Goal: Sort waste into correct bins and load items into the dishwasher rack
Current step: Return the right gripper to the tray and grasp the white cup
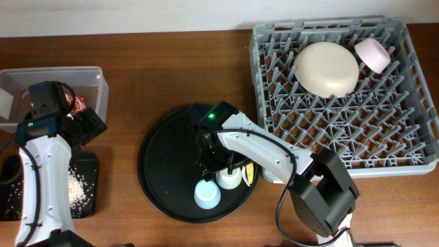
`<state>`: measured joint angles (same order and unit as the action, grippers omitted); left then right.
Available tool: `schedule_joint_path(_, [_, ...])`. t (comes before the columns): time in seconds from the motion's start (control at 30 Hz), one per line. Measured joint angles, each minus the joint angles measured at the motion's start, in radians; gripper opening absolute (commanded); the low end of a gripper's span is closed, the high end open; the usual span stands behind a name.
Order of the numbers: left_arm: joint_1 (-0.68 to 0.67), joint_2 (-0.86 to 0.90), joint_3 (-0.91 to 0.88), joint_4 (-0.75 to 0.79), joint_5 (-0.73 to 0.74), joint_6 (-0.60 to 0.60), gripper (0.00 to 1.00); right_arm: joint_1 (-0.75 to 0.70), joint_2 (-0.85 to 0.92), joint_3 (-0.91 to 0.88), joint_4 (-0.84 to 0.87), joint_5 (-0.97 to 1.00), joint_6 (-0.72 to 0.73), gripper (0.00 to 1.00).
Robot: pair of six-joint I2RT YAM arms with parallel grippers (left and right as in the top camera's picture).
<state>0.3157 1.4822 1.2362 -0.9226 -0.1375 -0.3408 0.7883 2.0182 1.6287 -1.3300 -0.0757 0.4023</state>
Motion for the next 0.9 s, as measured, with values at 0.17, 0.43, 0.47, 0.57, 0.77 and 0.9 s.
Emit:
schedule_joint_path(0.17, [0.0,0.0,0.0,0.0,0.0,0.0,0.99,0.0,0.0,0.0,-0.004,0.045,-0.013,0.97])
schedule_joint_path(0.43, [0.0,0.0,0.0,0.0,0.0,0.0,0.99,-0.004,-0.056,-0.004,-0.011,0.061,-0.044,0.97])
schedule_joint_path(0.47, [0.0,0.0,0.0,0.0,0.0,0.0,0.99,-0.004,-0.113,-0.005,-0.012,0.061,-0.046,0.97])
schedule_joint_path(0.57, [0.0,0.0,0.0,0.0,0.0,0.0,0.99,-0.004,-0.233,-0.005,-0.016,0.061,-0.051,0.97])
schedule_joint_path(0.77, [0.0,0.0,0.0,0.0,0.0,0.0,0.99,-0.004,-0.263,-0.084,0.016,0.069,-0.068,0.94])
schedule_joint_path(0.9, [0.0,0.0,0.0,0.0,0.0,0.0,0.99,-0.004,-0.416,-0.191,0.068,0.073,-0.07,0.95])
